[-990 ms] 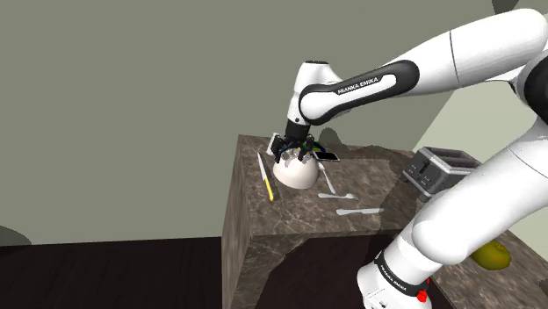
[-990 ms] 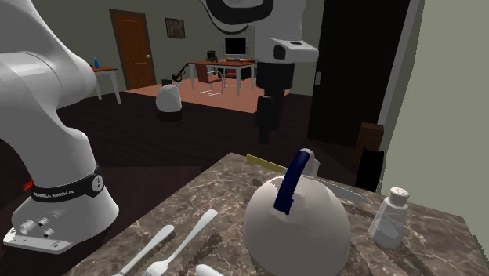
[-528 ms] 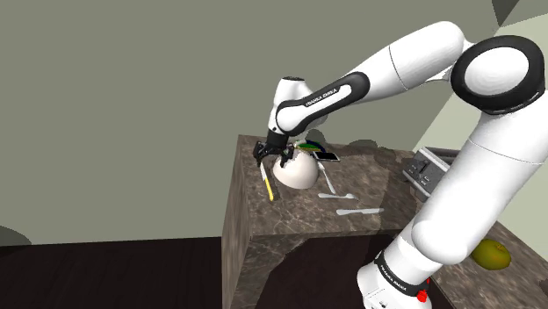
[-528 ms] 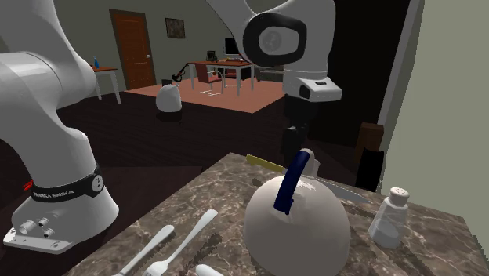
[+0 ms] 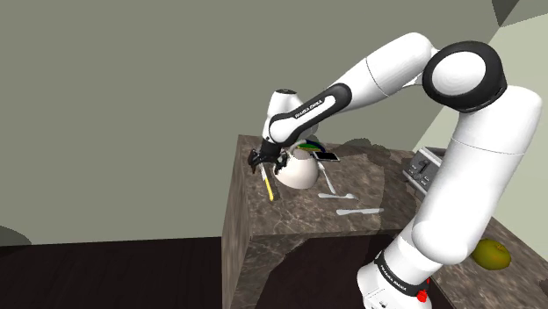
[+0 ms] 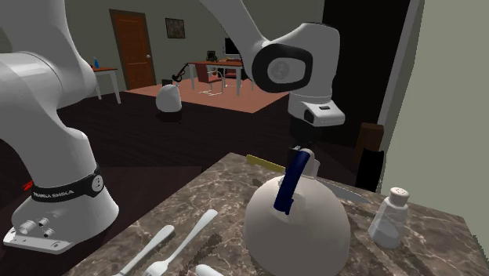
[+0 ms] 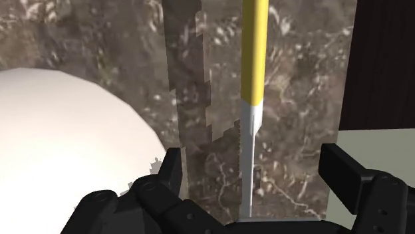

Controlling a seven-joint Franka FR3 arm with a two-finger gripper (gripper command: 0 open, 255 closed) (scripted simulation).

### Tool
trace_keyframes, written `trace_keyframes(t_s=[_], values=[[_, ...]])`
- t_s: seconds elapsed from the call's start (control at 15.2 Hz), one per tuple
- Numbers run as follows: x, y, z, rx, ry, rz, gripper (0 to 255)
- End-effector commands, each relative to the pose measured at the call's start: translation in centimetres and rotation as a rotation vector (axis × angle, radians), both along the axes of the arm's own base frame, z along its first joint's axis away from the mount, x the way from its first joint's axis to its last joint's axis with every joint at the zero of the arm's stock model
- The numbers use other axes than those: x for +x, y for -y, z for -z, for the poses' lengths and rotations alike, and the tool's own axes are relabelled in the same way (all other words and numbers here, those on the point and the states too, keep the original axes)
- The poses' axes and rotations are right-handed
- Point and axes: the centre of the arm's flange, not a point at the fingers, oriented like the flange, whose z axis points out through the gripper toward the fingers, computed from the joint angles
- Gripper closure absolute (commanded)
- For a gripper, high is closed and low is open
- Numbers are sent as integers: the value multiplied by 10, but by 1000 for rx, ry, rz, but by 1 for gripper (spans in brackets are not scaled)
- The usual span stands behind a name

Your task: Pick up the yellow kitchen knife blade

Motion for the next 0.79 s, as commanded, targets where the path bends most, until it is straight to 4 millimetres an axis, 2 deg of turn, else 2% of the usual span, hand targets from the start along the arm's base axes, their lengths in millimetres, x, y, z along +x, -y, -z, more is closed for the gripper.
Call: trace_keyframes(t_s=[0.0,0.13,0.2,0.73], values=[[1,1,14,0,0,0,0],[1,1,14,0,0,0,0],[2,0,14,0,0,0,255],[2,1,13,0,0,0,255]])
